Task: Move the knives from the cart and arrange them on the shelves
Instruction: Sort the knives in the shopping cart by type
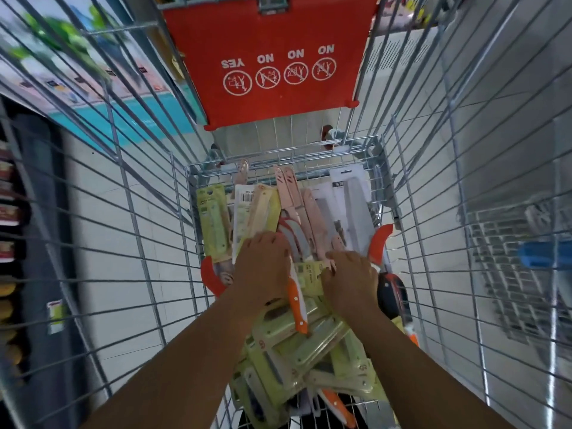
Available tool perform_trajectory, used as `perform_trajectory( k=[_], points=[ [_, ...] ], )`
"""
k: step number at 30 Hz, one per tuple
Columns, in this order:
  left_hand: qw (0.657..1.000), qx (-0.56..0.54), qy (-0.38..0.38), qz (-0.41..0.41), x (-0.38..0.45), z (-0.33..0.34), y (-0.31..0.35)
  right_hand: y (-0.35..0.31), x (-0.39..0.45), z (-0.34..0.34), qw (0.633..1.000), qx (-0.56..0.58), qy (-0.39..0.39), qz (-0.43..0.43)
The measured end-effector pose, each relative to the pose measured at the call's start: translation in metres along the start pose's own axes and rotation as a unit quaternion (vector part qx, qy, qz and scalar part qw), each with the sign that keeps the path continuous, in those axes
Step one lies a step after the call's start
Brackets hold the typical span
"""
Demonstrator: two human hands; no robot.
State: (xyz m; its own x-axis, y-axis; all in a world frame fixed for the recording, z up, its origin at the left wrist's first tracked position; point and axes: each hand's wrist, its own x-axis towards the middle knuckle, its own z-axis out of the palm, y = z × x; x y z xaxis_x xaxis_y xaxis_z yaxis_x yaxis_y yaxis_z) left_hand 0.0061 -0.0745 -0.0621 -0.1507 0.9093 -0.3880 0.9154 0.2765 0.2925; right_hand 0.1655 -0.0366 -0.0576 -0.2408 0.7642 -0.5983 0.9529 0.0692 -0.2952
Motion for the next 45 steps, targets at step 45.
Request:
perform_trajectory(
  k=[45],
  points=[
    [0.996,-0.041,-0.061,0.053,-0.026,0.012,0.056,0.005,-0.022,0.001,0.995,0.042,0.063,0.060]
  ],
)
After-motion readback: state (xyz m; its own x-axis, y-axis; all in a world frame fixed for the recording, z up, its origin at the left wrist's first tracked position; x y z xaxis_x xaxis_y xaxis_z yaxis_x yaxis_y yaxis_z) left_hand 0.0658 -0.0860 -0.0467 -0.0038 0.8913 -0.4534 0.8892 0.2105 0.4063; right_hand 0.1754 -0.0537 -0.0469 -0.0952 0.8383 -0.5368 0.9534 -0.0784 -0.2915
